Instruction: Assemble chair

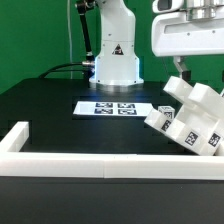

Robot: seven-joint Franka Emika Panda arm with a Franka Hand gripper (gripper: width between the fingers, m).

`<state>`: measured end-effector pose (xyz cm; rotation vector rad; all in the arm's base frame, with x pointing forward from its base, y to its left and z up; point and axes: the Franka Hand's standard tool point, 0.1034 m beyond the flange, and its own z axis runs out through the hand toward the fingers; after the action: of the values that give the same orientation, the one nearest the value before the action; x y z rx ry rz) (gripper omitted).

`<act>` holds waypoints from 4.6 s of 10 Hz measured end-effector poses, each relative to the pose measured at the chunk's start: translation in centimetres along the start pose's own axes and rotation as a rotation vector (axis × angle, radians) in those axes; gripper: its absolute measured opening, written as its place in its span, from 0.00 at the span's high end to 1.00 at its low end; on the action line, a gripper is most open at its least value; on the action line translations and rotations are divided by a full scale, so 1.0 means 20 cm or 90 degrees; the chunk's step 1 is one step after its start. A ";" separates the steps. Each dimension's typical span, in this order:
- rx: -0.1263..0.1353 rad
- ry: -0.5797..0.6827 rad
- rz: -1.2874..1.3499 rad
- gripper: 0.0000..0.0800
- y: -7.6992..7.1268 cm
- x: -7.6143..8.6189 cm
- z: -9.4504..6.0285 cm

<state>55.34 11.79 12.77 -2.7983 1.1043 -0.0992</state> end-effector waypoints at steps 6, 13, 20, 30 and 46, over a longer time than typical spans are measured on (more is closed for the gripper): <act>-0.001 0.012 0.001 0.19 0.01 0.17 -0.01; -0.026 0.013 -0.004 0.19 0.09 0.26 0.11; -0.025 0.023 -0.034 0.19 0.13 0.37 0.06; 0.018 0.017 -0.037 0.19 0.26 0.11 -0.16; 0.001 0.038 -0.552 0.19 0.48 -0.31 -0.01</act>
Offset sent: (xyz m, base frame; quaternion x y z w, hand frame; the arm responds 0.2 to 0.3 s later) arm 0.0219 -0.0194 0.0046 -0.0034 -0.0066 0.0039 1.0000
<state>44.39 9.12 11.48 -3.0542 -0.1719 -0.2588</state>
